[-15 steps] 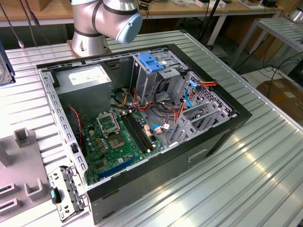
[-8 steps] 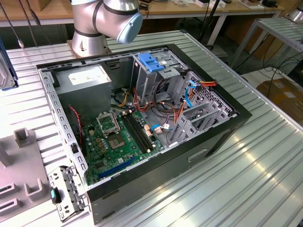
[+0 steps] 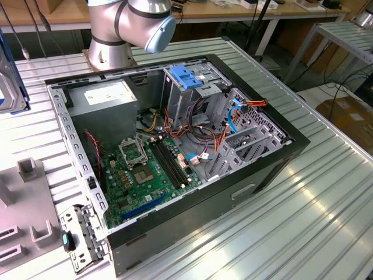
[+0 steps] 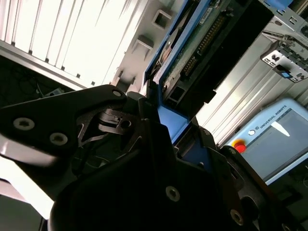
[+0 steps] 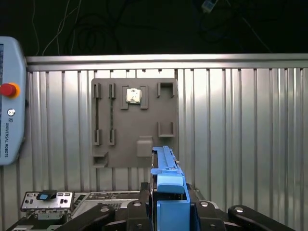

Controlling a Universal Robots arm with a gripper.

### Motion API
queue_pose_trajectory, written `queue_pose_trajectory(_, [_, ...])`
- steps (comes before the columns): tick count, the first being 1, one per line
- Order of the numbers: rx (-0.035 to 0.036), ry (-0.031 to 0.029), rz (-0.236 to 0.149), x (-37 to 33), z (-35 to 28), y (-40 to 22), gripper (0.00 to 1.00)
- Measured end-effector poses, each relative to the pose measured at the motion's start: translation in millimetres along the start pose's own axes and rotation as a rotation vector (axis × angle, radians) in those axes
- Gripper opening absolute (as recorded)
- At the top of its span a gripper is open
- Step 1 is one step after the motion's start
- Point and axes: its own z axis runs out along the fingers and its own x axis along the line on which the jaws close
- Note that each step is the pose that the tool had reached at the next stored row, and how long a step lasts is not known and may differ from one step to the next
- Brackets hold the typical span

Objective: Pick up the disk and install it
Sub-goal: 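Pick up the disk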

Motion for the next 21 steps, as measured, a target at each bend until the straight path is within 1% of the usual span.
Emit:
queue_pose_trajectory(2, [0.0, 0.0006, 0.0, 0.0, 0.1, -3.7, 0.37])
queue_pose_trajectory(4, [0.0, 0.001, 0.0, -0.1, 0.2, -10.7, 0.37])
queue_pose_trajectory(8, [0.0001, 0.0021, 0.0, -0.3, 0.4, -17.8, 0.37])
queue_pose_trajectory(11, [0.0, 0.0024, 0.0, -0.5, 0.4, -25.3, 0.37])
queue_pose_trajectory(14, [0.0001, 0.0025, 0.0, -0.6, 0.6, -30.9, 0.37])
queue_pose_trajectory(19, [0.0001, 0.0026, 0.0, -0.6, 0.8, -36.8, 0.37])
queue_pose_trajectory(21, [-0.0001, 0.0026, 0.0, 2.3, 0.9, -38.4, 0.37])
